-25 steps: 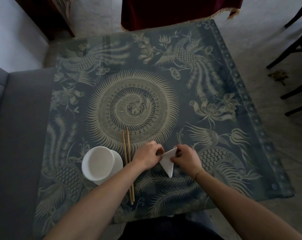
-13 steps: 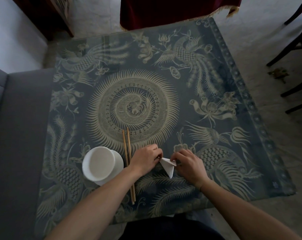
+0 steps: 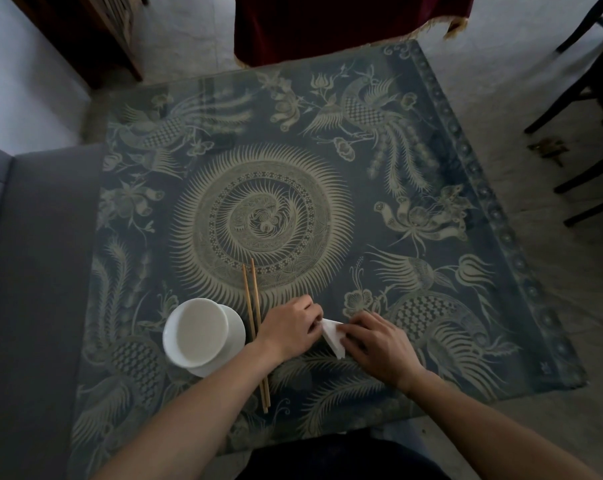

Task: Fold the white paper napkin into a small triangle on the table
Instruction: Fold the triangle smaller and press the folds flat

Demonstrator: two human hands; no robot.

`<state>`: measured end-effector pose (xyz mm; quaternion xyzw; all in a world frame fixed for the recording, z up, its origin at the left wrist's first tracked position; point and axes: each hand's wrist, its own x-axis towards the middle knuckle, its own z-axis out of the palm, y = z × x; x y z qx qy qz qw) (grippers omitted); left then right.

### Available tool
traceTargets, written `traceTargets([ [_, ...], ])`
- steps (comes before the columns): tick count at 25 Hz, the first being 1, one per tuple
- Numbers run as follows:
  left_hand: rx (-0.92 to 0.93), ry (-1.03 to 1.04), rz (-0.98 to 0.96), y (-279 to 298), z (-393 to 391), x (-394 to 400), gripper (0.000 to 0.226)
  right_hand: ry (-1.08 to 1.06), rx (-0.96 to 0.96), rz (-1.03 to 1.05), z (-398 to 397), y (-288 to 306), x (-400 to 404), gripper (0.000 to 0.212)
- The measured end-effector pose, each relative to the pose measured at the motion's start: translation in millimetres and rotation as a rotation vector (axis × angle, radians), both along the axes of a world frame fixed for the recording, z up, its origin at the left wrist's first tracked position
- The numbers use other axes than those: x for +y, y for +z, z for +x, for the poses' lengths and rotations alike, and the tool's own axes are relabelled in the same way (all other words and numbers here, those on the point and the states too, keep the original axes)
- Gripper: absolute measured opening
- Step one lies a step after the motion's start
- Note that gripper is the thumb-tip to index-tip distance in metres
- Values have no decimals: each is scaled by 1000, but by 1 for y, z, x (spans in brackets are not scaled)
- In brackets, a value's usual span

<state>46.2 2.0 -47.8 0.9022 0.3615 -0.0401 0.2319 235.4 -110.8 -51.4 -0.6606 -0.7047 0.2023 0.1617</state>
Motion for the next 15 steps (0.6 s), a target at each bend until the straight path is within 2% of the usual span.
traceTargets([
  [6,105,-55,105,-3,-2,-8,46,-26,-56,-41,-7,-2,-3,33],
  [11,46,-15,208,-5,-7,-24,38,-56,-142,-104,-15,-1,-1,41],
  [13,-5,-84,212,-8,-14,-34,37,-72,-176,-98,-16,0,-5,46],
  [15,-8,-219,195,-12,-21,-45,48,-67,-198,-65,-16,0,-12,51],
])
